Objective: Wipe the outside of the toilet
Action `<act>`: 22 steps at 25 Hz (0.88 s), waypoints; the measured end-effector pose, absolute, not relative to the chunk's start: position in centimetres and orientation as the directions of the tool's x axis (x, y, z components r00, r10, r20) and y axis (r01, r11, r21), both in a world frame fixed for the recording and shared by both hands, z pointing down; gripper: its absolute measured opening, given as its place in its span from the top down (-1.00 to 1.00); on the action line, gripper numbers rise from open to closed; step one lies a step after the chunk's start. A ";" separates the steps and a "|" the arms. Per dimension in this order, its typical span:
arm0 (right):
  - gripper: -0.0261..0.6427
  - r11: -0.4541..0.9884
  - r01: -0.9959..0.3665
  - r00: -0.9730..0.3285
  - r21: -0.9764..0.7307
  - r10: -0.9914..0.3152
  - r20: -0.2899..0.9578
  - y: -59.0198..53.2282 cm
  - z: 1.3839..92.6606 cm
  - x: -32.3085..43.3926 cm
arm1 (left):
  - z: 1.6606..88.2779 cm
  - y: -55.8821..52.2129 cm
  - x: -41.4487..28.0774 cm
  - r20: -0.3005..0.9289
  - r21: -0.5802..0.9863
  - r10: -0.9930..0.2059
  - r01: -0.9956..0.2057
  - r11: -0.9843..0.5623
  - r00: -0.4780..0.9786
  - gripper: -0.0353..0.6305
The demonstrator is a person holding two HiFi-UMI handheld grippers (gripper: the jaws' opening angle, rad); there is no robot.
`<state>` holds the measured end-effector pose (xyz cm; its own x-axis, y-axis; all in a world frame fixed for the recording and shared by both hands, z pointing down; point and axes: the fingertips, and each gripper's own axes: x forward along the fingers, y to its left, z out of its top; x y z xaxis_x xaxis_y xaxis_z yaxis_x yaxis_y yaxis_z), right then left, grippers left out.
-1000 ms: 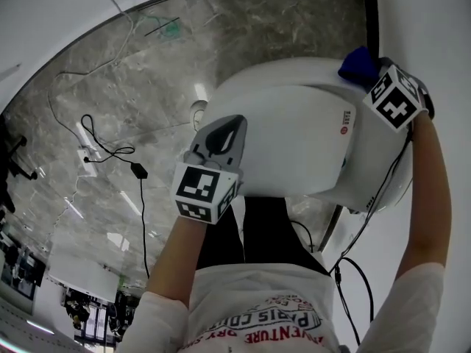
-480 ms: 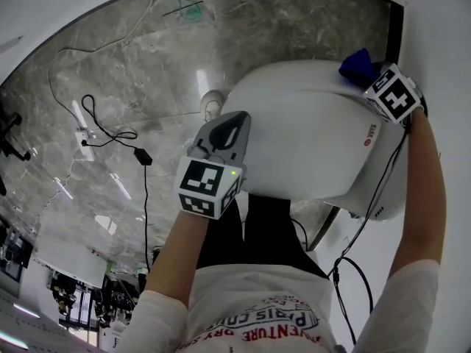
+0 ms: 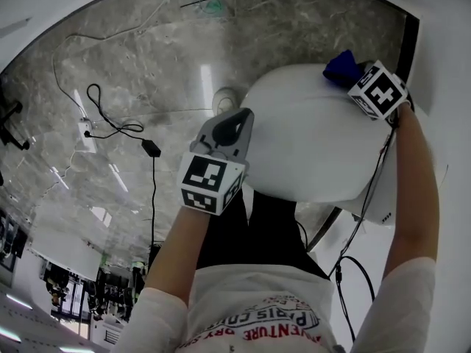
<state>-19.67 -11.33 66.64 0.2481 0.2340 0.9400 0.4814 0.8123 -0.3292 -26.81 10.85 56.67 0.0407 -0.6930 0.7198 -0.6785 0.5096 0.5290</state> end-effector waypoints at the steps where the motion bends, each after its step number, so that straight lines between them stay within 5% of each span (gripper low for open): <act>1: 0.71 0.807 0.486 0.250 -0.335 0.239 0.938 -10.4 66.8 -20.1 | 56.9 11.4 -27.0 0.723 0.528 -0.690 -0.676 0.514 0.039 0.87; 12: 0.71 0.570 0.695 0.314 -0.438 0.307 0.899 1.7 67.7 -24.1 | 58.2 14.8 -29.2 0.725 0.518 -0.689 -0.669 0.533 0.013 0.87; 22: 0.71 0.563 0.645 0.366 -0.517 0.366 0.856 7.5 67.5 -24.7 | 57.4 21.1 -29.7 0.744 0.481 -0.663 -0.628 0.612 -0.077 0.87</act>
